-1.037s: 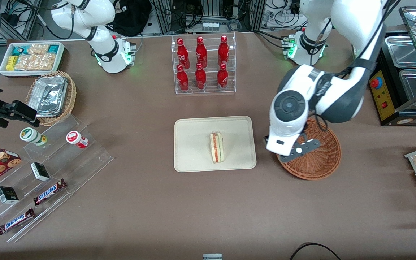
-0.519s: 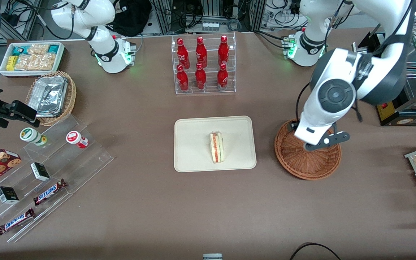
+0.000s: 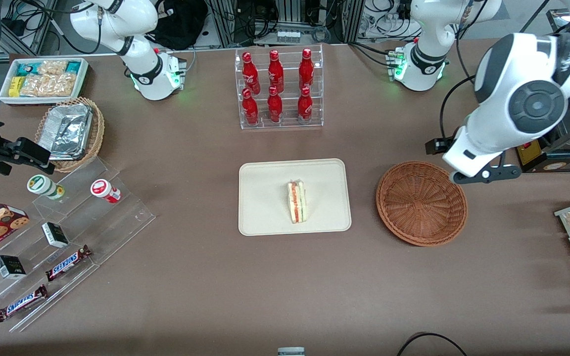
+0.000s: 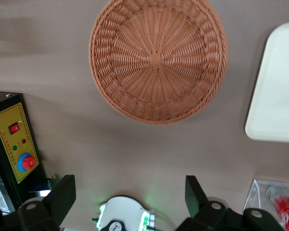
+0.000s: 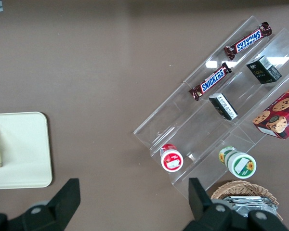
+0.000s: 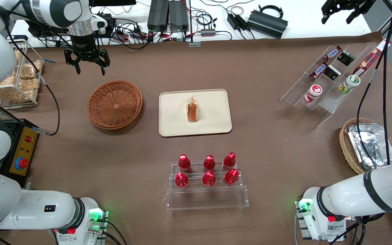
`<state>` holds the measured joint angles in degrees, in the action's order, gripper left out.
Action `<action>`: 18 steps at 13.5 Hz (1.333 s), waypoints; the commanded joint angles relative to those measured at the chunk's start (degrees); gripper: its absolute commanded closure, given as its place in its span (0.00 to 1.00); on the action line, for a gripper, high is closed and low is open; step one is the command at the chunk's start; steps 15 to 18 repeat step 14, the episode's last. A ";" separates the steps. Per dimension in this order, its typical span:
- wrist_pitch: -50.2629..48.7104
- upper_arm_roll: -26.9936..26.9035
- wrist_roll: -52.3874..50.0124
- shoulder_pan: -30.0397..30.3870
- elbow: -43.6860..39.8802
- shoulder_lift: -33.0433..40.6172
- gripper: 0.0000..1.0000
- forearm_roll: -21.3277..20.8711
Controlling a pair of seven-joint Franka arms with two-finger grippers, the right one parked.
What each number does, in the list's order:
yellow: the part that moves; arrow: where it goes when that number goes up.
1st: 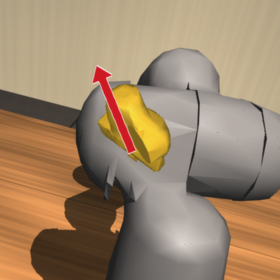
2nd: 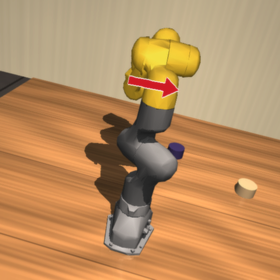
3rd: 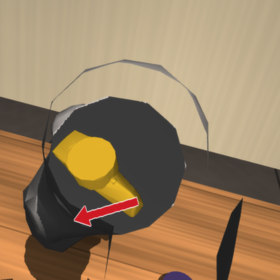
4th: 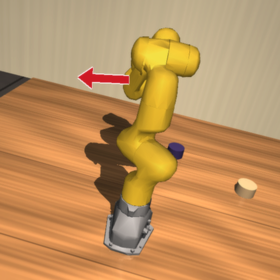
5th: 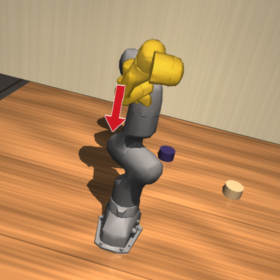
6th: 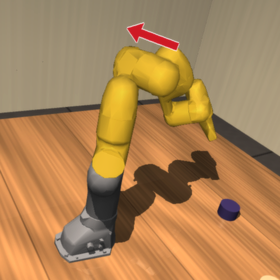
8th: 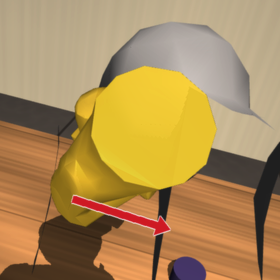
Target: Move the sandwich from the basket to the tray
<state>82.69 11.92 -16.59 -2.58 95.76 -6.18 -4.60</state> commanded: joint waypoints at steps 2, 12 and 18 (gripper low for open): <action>-4.72 -4.62 10.24 -0.94 0.92 4.77 0.00 1.70; -5.19 -11.22 14.56 -0.85 -4.09 7.94 0.00 3.28; -4.30 -11.13 14.22 -0.94 -4.09 7.77 0.00 3.46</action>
